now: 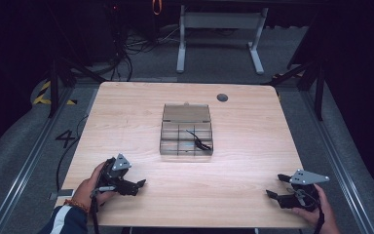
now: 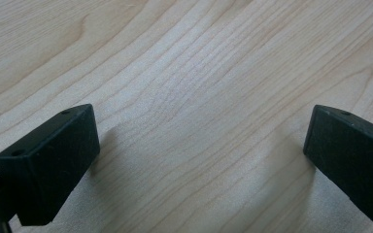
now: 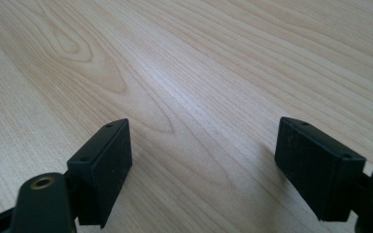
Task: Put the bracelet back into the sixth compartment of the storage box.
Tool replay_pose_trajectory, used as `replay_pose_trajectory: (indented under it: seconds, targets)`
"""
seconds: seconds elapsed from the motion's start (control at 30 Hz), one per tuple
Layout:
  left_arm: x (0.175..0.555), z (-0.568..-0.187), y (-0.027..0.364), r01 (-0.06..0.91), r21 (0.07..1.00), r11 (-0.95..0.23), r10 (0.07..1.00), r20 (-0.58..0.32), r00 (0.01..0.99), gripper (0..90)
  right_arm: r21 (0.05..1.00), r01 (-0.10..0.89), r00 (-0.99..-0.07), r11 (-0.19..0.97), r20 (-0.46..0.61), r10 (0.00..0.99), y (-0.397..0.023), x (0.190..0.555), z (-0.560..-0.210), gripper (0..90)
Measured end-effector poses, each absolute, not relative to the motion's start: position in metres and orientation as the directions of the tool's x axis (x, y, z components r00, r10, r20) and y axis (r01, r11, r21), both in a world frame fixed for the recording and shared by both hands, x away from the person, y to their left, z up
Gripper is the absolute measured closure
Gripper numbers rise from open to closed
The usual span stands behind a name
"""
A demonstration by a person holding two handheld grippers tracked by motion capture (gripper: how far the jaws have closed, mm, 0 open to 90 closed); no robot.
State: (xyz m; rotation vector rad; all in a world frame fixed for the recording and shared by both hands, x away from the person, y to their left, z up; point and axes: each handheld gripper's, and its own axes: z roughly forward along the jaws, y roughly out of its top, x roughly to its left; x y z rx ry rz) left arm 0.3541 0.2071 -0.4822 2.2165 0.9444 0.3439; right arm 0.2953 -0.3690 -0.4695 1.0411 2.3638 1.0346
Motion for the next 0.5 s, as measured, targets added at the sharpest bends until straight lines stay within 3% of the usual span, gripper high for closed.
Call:
replay_pose_trajectory:
  seconds: [0.5]
  targets:
    - [0.3541, -0.4822, 0.2071, 0.53, 0.689, -0.495, 0.714, -0.026, 0.7, 0.1, 0.741, 0.489, -0.66, 0.46, -0.03, 0.751, -0.3692, 0.2956, -0.4694, 20.1]
